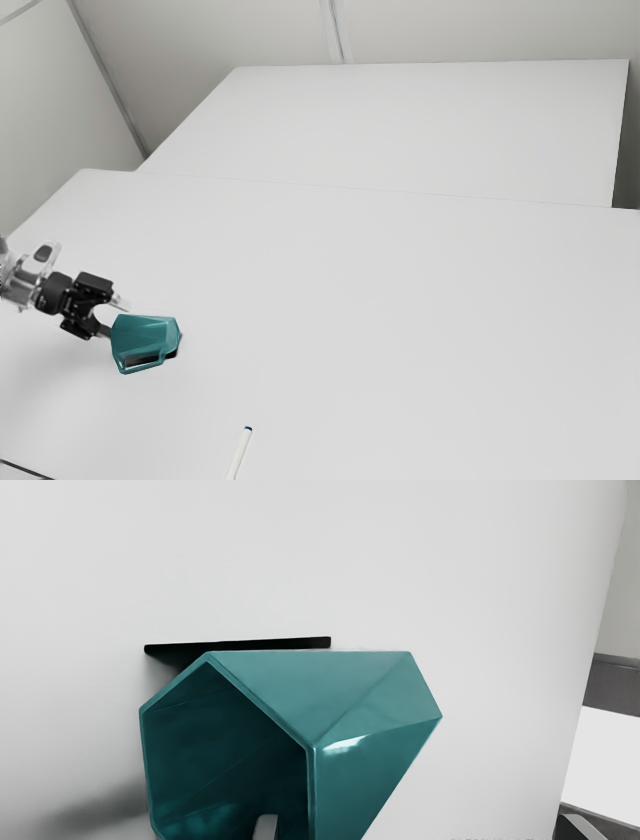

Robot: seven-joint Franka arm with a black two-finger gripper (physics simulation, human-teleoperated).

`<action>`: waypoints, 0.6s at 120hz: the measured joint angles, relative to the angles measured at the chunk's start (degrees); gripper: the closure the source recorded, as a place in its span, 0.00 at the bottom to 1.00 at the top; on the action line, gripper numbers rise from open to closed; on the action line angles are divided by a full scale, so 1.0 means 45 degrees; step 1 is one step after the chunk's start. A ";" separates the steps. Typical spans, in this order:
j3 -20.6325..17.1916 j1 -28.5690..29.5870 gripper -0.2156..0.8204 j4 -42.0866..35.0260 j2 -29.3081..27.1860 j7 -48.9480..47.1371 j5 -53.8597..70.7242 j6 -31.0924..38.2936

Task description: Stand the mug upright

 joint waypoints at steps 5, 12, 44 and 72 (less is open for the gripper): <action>-0.0011 0.0000 0.21 -0.0018 0.0088 0.0159 -0.0082 -0.0035; -0.0035 0.0005 0.21 -0.0041 0.0160 0.0363 -0.0181 -0.0076; -0.0355 -0.0002 0.75 -0.0011 0.0186 0.1076 -0.0325 -0.0148; -0.0708 -0.0005 0.91 0.0037 0.0010 0.1489 -0.0311 -0.0142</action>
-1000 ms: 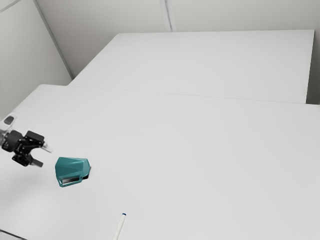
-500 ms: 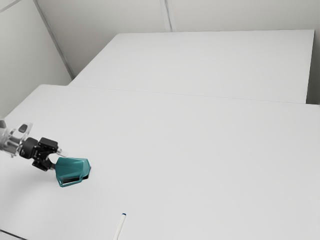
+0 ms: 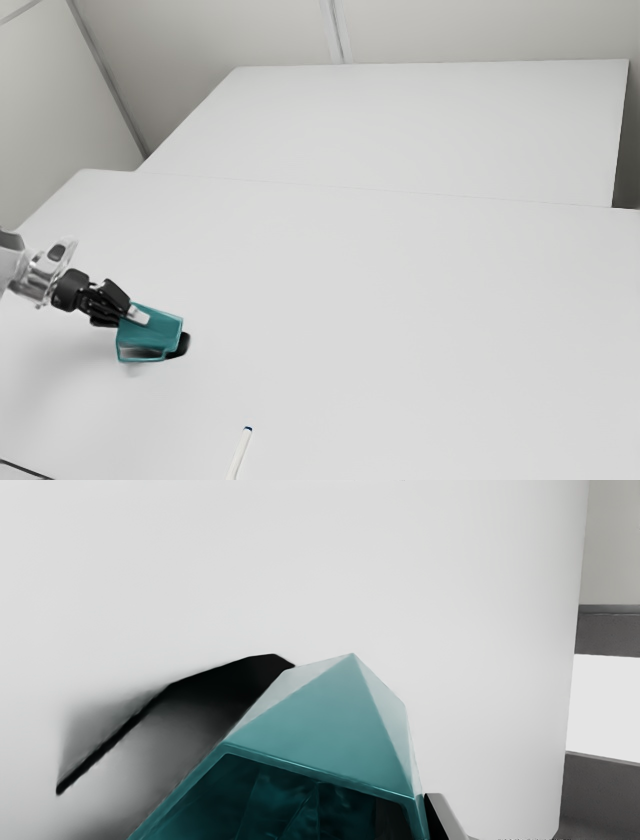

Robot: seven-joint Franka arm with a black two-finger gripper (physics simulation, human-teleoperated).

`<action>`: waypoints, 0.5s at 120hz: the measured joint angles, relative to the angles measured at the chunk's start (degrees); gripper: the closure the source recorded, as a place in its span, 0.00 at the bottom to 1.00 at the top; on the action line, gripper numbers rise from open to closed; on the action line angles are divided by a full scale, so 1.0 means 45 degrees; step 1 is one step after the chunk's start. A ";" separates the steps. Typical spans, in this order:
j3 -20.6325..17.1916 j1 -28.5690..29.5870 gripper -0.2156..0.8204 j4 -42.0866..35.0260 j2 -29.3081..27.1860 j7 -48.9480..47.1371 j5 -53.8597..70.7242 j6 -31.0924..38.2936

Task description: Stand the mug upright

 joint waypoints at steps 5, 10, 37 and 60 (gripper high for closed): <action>-0.0074 0.0002 0.92 0.0004 -0.0025 0.0058 0.0003 -0.0002; -0.0148 -0.0007 0.93 -0.0003 -0.0055 0.0112 0.0007 -0.0002; -0.0227 -0.0406 0.95 -0.0067 -0.1194 0.0304 0.0214 0.0032; -0.1315 -0.0350 0.96 0.0880 -0.1928 -0.0362 0.1849 0.0481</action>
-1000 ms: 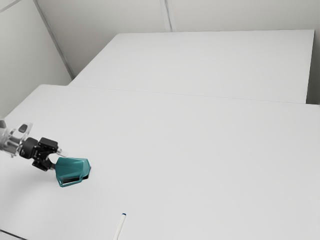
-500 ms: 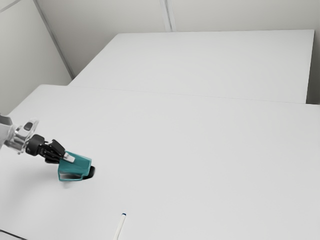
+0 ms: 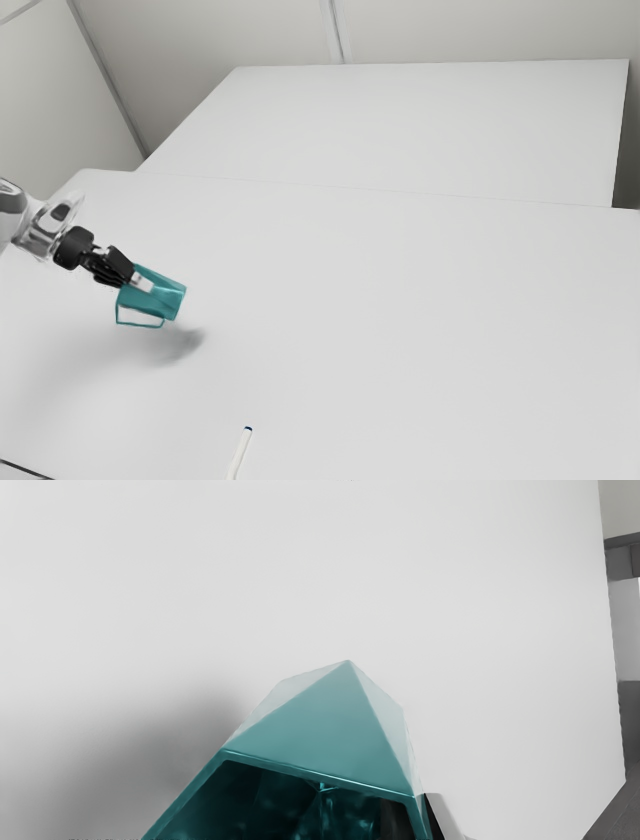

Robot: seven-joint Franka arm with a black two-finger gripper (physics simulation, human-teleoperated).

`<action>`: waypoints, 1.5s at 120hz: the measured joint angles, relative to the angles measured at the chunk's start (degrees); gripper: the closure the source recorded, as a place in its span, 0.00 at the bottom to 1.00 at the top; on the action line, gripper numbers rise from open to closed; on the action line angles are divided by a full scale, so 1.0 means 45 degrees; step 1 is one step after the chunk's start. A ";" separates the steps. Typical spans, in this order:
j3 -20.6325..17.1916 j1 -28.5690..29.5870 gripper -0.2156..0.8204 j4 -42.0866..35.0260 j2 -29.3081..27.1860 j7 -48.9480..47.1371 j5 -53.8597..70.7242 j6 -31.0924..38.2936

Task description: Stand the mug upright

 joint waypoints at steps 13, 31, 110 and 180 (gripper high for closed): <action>-0.1480 0.0343 0.96 0.1188 -0.0017 -0.0874 0.1899 0.0182; -0.2695 -0.0770 0.96 0.2561 0.0154 -0.2262 0.4130 0.0316; -0.5573 -0.2120 0.96 0.3811 0.1894 -0.7412 0.8595 0.2395; -0.5571 -0.2498 0.96 0.3884 0.3921 -0.9571 0.8864 0.3215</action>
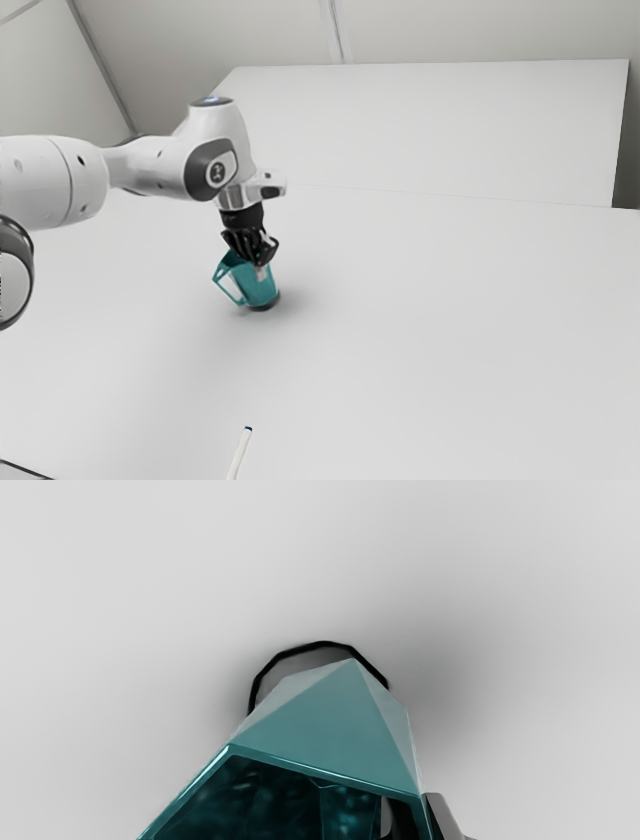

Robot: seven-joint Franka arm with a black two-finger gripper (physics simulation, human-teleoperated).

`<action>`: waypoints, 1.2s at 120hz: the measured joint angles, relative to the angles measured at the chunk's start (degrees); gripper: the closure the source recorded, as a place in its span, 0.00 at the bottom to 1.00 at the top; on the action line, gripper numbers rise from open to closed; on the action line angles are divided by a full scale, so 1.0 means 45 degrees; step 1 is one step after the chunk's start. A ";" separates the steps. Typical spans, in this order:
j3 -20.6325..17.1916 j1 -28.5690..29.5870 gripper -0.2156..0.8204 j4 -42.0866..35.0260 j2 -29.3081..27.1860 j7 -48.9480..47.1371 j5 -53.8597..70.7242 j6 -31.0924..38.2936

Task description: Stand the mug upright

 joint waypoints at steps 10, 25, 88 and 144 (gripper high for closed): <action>0.0000 -0.0002 0.96 0.0001 0.0185 -0.0180 0.0012 0.0129; 0.0004 -0.0105 0.78 -0.0022 0.0190 -0.0370 -0.0058 0.0241; 0.0236 -0.0177 0.26 0.1882 -0.2110 -0.0672 -0.0332 -0.1782; 0.0325 -0.0275 0.21 0.3211 -0.3165 -0.0709 -0.0293 -0.4480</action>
